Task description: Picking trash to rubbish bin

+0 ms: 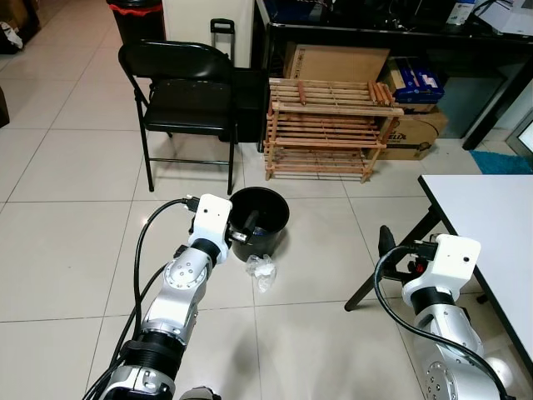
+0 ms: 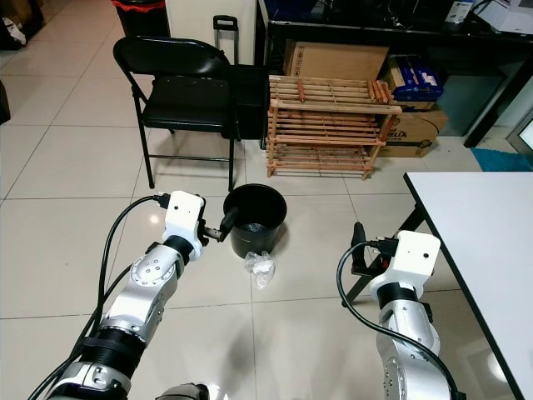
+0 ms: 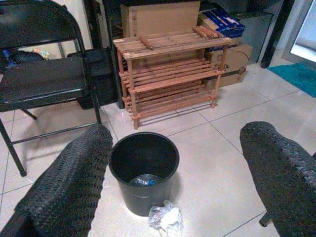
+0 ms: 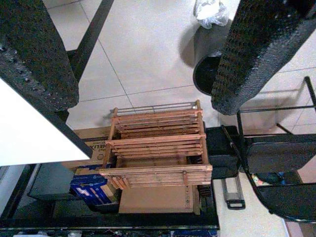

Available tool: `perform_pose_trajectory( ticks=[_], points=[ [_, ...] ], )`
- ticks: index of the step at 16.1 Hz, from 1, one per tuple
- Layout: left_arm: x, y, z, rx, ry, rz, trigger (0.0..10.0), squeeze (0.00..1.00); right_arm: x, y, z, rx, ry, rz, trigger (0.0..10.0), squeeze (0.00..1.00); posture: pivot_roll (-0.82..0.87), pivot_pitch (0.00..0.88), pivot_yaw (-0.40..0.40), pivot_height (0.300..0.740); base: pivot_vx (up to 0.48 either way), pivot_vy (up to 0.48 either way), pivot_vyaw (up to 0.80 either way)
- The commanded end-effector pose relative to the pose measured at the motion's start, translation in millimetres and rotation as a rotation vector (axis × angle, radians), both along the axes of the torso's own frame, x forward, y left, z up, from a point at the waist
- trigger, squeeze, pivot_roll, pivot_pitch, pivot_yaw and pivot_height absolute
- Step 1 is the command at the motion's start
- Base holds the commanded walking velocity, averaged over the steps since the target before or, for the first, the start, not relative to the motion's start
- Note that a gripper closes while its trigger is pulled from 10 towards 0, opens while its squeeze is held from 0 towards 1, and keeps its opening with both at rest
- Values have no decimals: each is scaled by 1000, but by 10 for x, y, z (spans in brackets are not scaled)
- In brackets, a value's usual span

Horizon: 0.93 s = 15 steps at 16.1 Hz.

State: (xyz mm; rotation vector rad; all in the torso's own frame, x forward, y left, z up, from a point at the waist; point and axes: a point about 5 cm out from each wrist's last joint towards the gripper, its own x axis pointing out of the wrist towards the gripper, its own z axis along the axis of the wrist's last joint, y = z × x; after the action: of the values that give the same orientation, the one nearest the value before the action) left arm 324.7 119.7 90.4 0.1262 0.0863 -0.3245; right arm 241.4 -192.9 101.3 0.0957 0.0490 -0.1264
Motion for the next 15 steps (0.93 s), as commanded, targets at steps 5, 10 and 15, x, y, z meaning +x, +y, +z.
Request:
perform_pose_trajectory(
  ticks=[5, 10, 15],
  points=[
    [22, -63, 18, 5, 5, -16, 10000, 0, -18, -65, -15, 0, 3, -34, 10000, 0, 185, 72, -74, 740, 0, 0, -281],
    [103, -132, 98, -11, 2, -34, 10000, 0, -50, -59, -42, 12, 8, -55, 10000, 0, 174, 70, -61, 740, 0, 0, -750],
    [150, -200, 196, -50, -28, -39, 10000, 0, -41, -13, -35, 8, 8, -42, 10000, 0, 169, 60, -67, 740, 0, 0, -754]
  ],
)
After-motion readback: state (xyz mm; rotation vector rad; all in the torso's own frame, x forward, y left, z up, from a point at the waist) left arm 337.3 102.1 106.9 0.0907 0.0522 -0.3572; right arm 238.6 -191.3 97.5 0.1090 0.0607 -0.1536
